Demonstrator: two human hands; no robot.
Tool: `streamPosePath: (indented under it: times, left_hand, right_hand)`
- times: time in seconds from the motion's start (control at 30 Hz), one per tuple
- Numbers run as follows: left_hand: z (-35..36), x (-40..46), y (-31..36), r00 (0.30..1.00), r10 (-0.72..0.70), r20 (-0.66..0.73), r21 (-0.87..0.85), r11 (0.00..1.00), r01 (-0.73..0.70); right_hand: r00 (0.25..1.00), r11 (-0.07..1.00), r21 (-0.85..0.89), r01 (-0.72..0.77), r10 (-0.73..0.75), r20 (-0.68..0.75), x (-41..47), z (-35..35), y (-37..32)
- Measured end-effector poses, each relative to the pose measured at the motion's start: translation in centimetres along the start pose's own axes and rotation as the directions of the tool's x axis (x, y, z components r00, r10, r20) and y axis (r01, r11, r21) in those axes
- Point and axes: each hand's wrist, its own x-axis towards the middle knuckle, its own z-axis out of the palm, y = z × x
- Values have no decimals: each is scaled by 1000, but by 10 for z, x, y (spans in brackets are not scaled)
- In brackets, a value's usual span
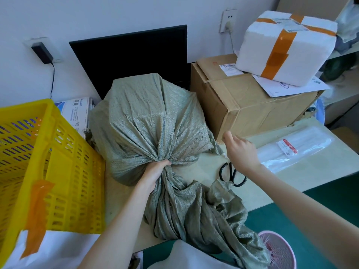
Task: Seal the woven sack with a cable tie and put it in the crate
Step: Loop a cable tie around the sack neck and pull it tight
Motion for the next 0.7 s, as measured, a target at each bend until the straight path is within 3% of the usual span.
streamPosePath:
  times: [0.13,0.27,0.5,0.7]
  left_hand:
    - [0,2,-2,1000,19,15,-10,1000,-19]
    - [-1,0,-1,1000,5,5,-10,1000,-5]
    - [1,-2,-2,1000,10,-13,-23,1000,-10]
    - [0,-4,-3,1000,24,12,-32,999,-24]
  right_hand:
    - [981,978,210,19,23,-195,26,-34,-24]
    - [960,890,456,-20,144,-240,49,-72,-48]
    - [935,597,799,-68,317,-158,53,-105,-74]
    - [902,370,916,-156,430,-20,49,-95,-79]
